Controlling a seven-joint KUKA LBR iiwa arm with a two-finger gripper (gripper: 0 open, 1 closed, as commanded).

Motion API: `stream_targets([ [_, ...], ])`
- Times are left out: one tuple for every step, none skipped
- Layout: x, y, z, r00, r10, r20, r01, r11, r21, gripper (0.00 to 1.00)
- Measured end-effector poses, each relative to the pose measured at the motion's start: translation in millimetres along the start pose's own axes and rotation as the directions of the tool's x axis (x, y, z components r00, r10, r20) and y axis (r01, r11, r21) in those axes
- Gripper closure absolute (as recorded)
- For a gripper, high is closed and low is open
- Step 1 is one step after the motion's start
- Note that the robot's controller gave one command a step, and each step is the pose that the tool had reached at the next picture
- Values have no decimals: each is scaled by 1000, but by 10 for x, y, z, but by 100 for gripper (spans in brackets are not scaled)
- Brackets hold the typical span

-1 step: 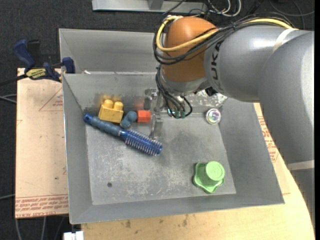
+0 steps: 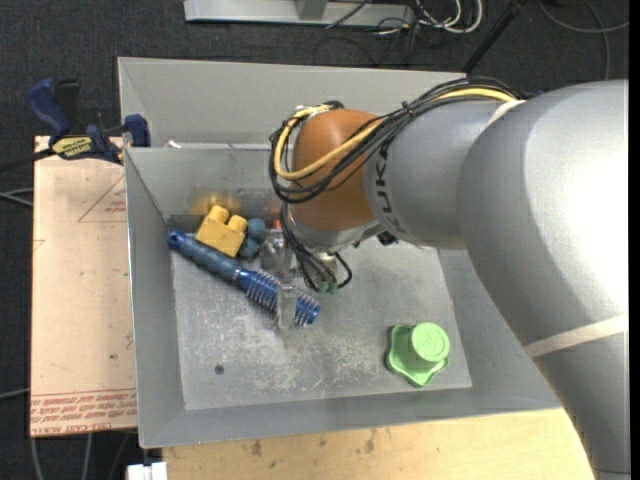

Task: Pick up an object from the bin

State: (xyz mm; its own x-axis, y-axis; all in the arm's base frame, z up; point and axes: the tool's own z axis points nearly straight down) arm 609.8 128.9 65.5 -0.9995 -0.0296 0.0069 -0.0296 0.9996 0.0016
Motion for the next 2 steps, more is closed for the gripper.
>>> stream_targets([
  [-26, -30, -36, 1000, 6, 6, -6, 1000, 2, 100],
  [50, 279, -2030, 993, 118, 16, -118, 993, -3, 100],
])
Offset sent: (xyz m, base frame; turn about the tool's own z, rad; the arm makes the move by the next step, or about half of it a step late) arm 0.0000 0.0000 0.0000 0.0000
